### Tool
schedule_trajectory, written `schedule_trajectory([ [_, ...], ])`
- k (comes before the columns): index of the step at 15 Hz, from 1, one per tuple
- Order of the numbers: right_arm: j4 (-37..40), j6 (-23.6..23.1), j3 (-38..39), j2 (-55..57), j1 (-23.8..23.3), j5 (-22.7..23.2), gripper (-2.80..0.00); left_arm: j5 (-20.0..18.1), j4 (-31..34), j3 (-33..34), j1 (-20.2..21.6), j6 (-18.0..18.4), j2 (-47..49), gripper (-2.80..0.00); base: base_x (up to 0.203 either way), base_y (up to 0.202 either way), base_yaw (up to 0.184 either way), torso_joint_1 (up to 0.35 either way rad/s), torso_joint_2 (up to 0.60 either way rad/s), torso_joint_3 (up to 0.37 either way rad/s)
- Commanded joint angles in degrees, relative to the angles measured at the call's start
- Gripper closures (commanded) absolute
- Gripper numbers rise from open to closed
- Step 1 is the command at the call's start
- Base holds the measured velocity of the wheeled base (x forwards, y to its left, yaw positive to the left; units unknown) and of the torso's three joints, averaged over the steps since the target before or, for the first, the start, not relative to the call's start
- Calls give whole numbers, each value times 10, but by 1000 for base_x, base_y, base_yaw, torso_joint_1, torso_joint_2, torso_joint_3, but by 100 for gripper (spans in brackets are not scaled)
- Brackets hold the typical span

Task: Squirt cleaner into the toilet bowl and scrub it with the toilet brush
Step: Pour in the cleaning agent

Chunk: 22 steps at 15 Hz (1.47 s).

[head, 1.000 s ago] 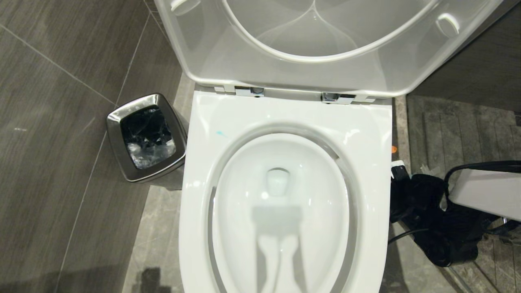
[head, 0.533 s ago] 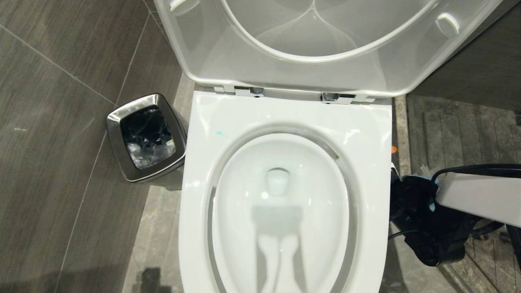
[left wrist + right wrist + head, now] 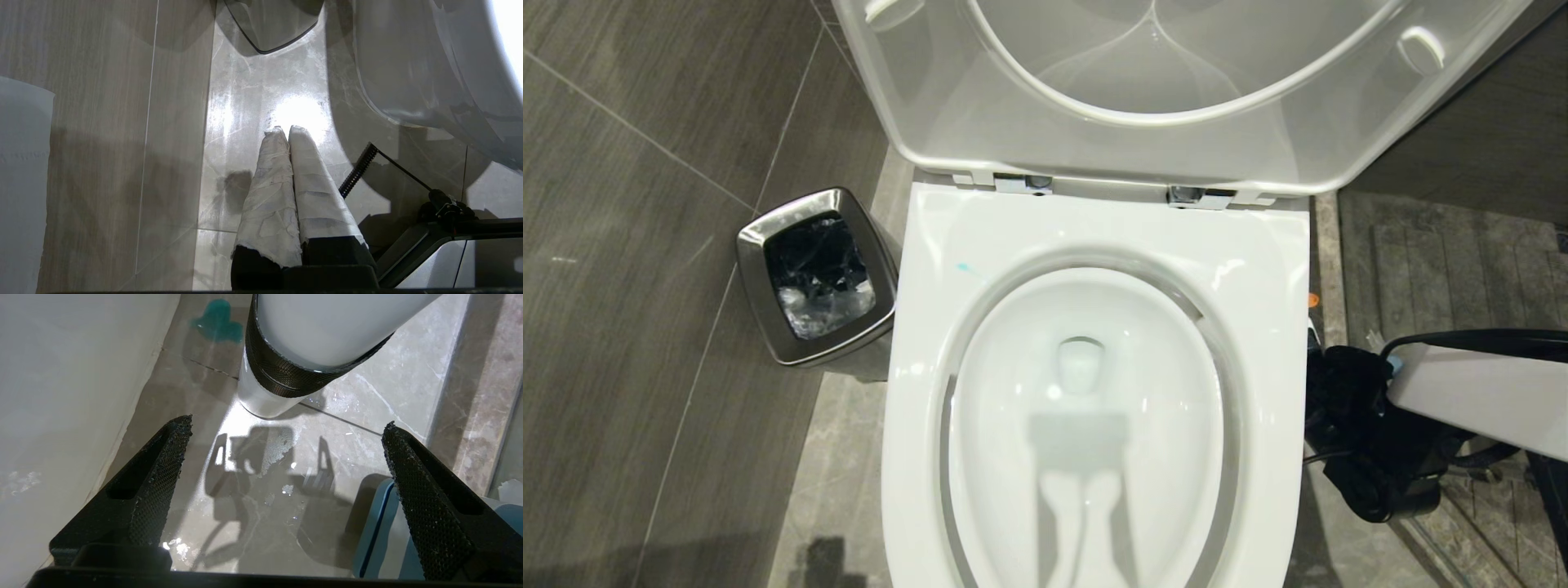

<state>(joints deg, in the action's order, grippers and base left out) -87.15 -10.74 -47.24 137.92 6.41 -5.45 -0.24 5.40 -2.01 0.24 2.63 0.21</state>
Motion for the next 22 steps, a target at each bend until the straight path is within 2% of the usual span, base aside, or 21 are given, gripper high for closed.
schedule_trajectory([
  [1, -5, 0, -9, 4, 0, 0, -280, 0, 0, 0, 0, 0, 0, 0, 0, 0, 0, 0, 0, 0],
  [14, -5, -3, -96, 31, 0, -1, -280, 0, 0, 0, 0, 0, 0, 0, 0, 0, 0, 0, 0, 0],
  [22, -5, -3, -117, 44, 0, -1, -280, 0, 0, 0, 0, 0, 0, 0, 0, 0, 0, 0, 0, 0],
])
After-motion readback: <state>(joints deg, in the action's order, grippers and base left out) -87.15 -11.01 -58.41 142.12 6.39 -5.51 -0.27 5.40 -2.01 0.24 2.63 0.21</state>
